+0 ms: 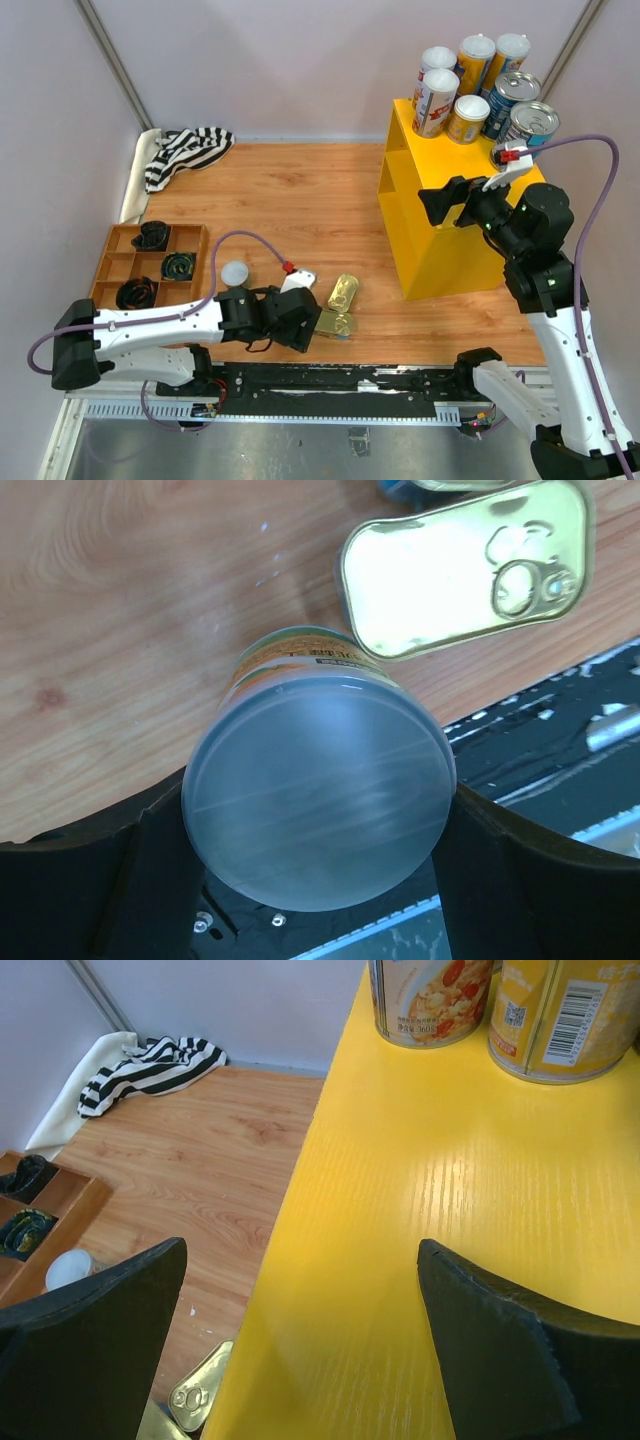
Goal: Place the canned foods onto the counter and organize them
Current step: Pick up the canned food from the center of the board, then place the canned food on the counter.
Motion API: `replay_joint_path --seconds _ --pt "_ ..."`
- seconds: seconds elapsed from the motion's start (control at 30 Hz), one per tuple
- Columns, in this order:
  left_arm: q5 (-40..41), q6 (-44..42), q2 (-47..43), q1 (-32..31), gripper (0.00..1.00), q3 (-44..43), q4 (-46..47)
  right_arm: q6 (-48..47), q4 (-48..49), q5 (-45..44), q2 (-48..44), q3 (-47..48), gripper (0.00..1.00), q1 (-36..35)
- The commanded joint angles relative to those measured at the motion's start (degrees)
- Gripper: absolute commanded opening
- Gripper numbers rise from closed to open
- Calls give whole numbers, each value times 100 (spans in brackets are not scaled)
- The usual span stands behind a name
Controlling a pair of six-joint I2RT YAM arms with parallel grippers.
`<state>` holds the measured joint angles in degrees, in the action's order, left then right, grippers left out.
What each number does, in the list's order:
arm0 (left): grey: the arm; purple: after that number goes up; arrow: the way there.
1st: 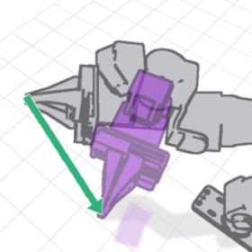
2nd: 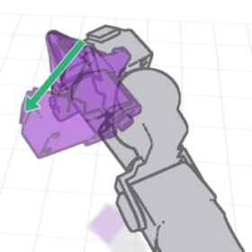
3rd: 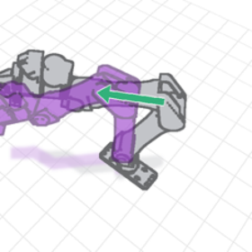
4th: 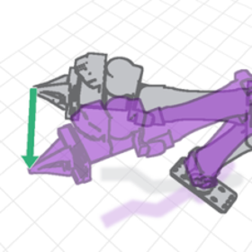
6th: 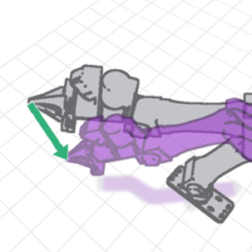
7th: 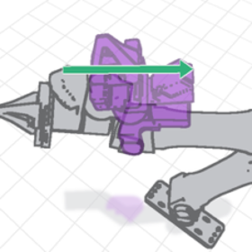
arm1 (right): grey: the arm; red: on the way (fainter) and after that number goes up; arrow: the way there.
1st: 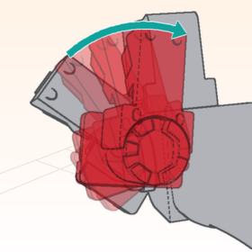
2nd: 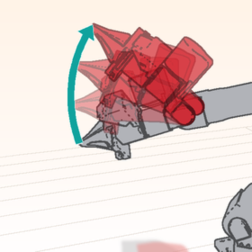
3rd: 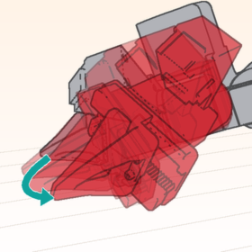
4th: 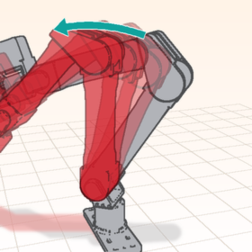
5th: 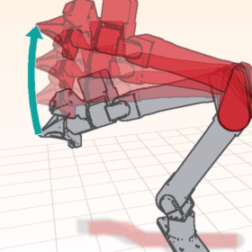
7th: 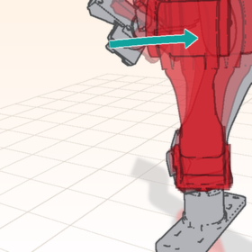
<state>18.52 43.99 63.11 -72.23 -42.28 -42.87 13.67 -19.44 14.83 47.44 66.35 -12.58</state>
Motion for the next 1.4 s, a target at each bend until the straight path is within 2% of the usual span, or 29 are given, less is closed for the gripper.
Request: replay_joint_path --seconds 0.0,0.1,0.2,0.27,0.37,0.53,0.63,0.77,0.97,1.17,1.37 --pt "249 -832 271 -37 1 -1190 -113 37 166 16 -130 -95 99 -107" --pt "445 -1343 404 -35 0 -1951 -464 18 229 294 -121 -115 99 -127" --pt "293 -1869 425 147 1 -2527 -266 -72 491 769 -141 -222 99 -268" --pt "-146 -2170 534 432 1 -2992 -140 -228 743 928 -196 -289 99 -536" --pt "-194 -2596 862 655 1 -3808 -420 -571 840 1207 -241 -288 98 -1042" --pt "-367 -3064 1466 829 1 -5116 -952 -469 1686 2622 -503 -770 99 -1208" --pt "-574 -3189 1596 1004 1 -5540 -1019 -356 2184 3167 -722 -1107 99 -1235" --pt "-1007 -3284 1597 1314 0 -5800 -1026 -590 2216 3464 -802 -1242 99 -1405" --pt "-1645 -3309 1731 1465 1 -6152 -969 -1439 1906 2813 -638 -1219 99 -2378" --pt "-1988 -3256 1791 1501 0 -6310 -860 -2197 1999 952 -361 -1277 99 -3672" --pt "-1928 -3256 1742 1527 0 -6319 -898 -2325 2540 -42 -109 -1427 99 -4122"
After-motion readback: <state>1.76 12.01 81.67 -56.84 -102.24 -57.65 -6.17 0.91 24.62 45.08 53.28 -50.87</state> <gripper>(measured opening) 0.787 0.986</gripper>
